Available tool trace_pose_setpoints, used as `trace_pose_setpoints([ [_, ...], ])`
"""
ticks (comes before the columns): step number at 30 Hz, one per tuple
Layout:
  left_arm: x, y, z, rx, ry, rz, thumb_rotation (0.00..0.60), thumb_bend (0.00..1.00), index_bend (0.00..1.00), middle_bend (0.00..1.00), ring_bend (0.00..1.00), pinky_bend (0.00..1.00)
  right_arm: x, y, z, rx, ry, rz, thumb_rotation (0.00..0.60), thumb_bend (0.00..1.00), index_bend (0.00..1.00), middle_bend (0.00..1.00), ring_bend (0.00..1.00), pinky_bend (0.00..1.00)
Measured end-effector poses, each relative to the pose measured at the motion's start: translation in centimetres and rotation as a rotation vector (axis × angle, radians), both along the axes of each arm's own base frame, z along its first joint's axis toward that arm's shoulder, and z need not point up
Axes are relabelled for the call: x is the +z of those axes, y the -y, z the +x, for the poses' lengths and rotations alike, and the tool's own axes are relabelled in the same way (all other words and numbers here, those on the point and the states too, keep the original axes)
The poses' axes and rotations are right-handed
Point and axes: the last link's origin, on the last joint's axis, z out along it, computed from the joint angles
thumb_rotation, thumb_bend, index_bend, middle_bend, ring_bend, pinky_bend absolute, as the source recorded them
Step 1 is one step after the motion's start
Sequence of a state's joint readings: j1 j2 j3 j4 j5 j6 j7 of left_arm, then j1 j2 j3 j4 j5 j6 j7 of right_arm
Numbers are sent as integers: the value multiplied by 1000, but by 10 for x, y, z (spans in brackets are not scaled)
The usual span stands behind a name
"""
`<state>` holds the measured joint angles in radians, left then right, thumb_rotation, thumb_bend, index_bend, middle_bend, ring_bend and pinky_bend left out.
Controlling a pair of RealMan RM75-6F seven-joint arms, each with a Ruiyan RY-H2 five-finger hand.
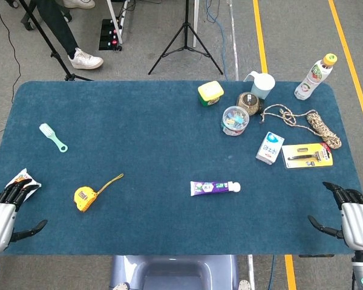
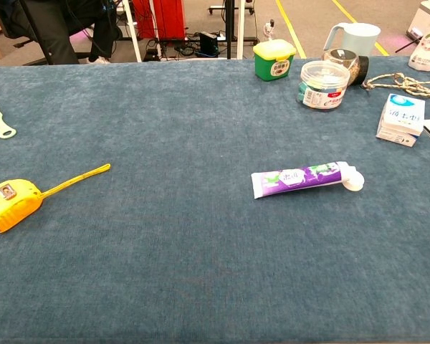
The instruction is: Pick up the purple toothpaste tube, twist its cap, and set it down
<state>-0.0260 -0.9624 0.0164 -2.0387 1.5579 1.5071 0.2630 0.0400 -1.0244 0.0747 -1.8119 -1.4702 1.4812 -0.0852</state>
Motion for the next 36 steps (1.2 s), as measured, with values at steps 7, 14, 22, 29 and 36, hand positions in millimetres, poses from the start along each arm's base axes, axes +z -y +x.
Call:
trace_pose_setpoints([
  [7, 0, -2, 8, -28, 7, -4, 527, 150, 208, 168, 142, 289, -16, 20, 14, 65, 31, 65, 419, 278, 187, 275, 314, 212],
  [14, -4, -4, 14, -45, 1, -17, 531, 151, 208, 168, 142, 289, -47, 58, 42, 165, 60, 188, 419, 278, 187, 275, 314, 212],
  [22, -6, -10, 18, -45, -20, -27, 530, 151, 208, 168, 142, 289, -97, 108, 69, 243, 87, 315, 419, 279, 188, 276, 316, 212],
  [29, -13, -13, 18, -38, -16, -46, 529, 151, 208, 168, 143, 289, -134, 132, 77, 245, 71, 421, 420, 278, 206, 298, 336, 215],
  [36, -15, -15, 13, -26, -15, -49, 531, 151, 208, 168, 143, 289, -151, 144, 83, 238, 57, 482, 420, 278, 212, 306, 345, 225],
])
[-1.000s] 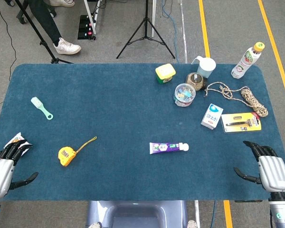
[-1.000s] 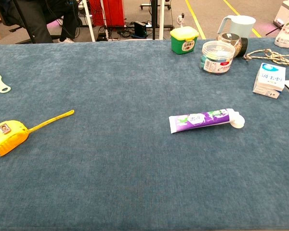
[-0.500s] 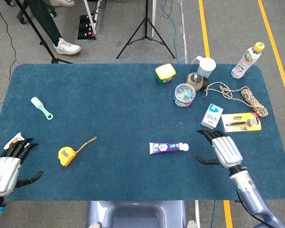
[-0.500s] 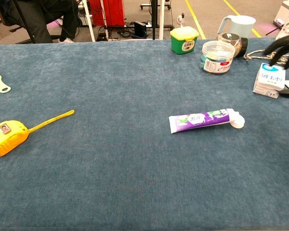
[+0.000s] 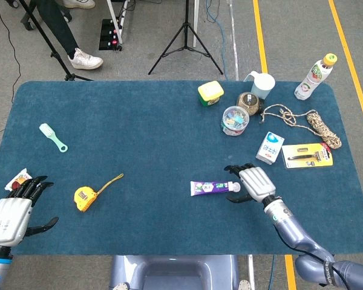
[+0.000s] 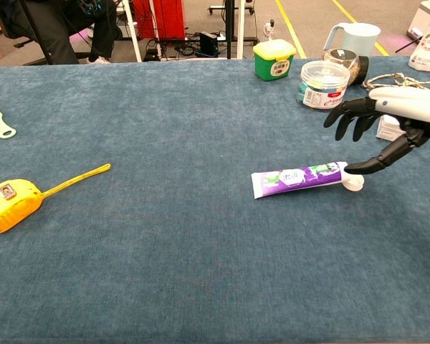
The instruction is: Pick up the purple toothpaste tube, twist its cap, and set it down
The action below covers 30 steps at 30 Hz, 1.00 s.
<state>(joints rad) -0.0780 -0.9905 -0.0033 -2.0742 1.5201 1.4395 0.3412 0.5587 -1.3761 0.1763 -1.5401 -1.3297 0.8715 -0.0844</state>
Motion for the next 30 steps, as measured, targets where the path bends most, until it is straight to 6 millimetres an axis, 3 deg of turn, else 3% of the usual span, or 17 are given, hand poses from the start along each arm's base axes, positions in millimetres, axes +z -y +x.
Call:
trace_pose_setpoints([
  [11, 5, 2, -10, 27, -2, 10, 531, 150, 208, 168, 142, 289, -24, 9, -7, -8, -64, 32, 419, 278, 222, 314, 356, 225],
  [30, 3, 3, -11, 18, 8, 6, 529, 151, 208, 168, 142, 289, -11, -21, -7, -16, -108, 83, 419, 278, 248, 382, 445, 230],
])
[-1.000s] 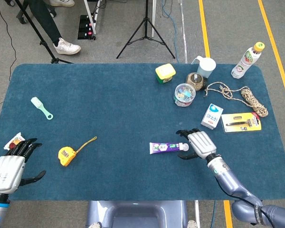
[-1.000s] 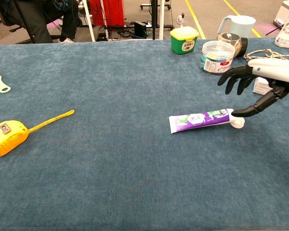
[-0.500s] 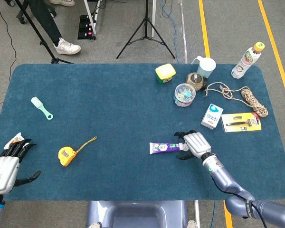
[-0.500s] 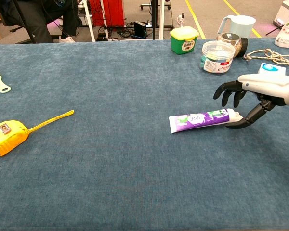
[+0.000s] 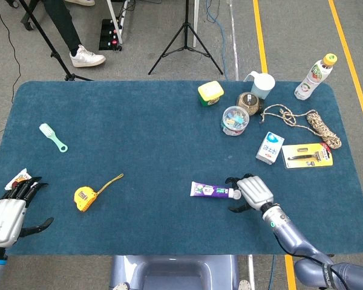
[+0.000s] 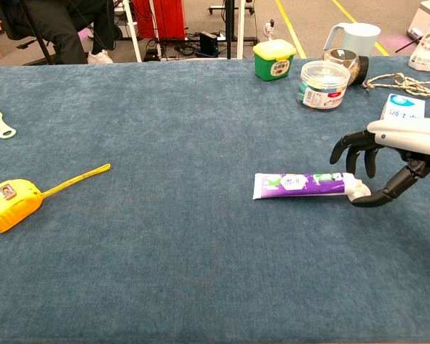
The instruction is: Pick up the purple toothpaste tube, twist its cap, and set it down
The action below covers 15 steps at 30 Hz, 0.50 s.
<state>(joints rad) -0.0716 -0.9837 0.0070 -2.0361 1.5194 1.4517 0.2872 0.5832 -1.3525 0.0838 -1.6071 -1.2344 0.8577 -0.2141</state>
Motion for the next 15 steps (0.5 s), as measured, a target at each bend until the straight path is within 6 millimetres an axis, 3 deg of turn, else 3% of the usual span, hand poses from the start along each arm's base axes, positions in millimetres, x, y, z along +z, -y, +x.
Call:
trace_pose_setpoints([
  [15, -2, 0, -3, 0, 8, -3, 531, 151, 208, 168, 142, 289, 1, -32, 26, 46, 4, 64, 415, 278, 233, 385, 464, 231],
])
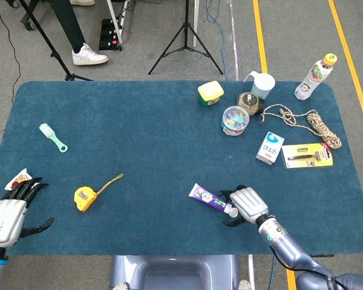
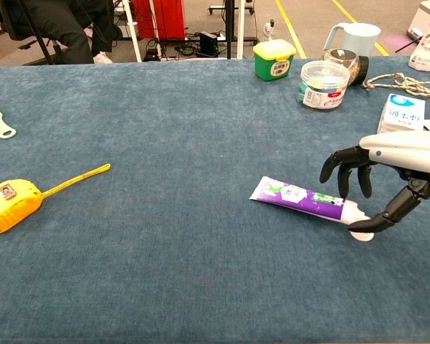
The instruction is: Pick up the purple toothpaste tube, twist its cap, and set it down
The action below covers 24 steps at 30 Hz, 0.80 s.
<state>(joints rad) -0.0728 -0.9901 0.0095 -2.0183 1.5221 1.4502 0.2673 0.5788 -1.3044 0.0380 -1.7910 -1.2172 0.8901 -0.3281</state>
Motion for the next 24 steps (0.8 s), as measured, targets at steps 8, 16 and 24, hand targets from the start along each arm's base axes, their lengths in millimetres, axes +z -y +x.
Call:
trace_pose_setpoints([
  [8, 4, 5, -5, 12, 3, 10, 530, 150, 208, 168, 142, 289, -5, 12, 15, 40, 14, -43, 404, 278, 147, 280, 341, 224],
  [16, 10, 8, -7, 16, 0, 25, 530, 151, 208, 168, 143, 289, -30, 30, 22, 93, -25, -116, 375, 278, 38, 184, 208, 168],
  [24, 16, 11, -12, 30, -8, 34, 529, 151, 208, 168, 143, 289, -50, 34, 32, 128, -75, -146, 357, 279, 0, 142, 158, 158],
])
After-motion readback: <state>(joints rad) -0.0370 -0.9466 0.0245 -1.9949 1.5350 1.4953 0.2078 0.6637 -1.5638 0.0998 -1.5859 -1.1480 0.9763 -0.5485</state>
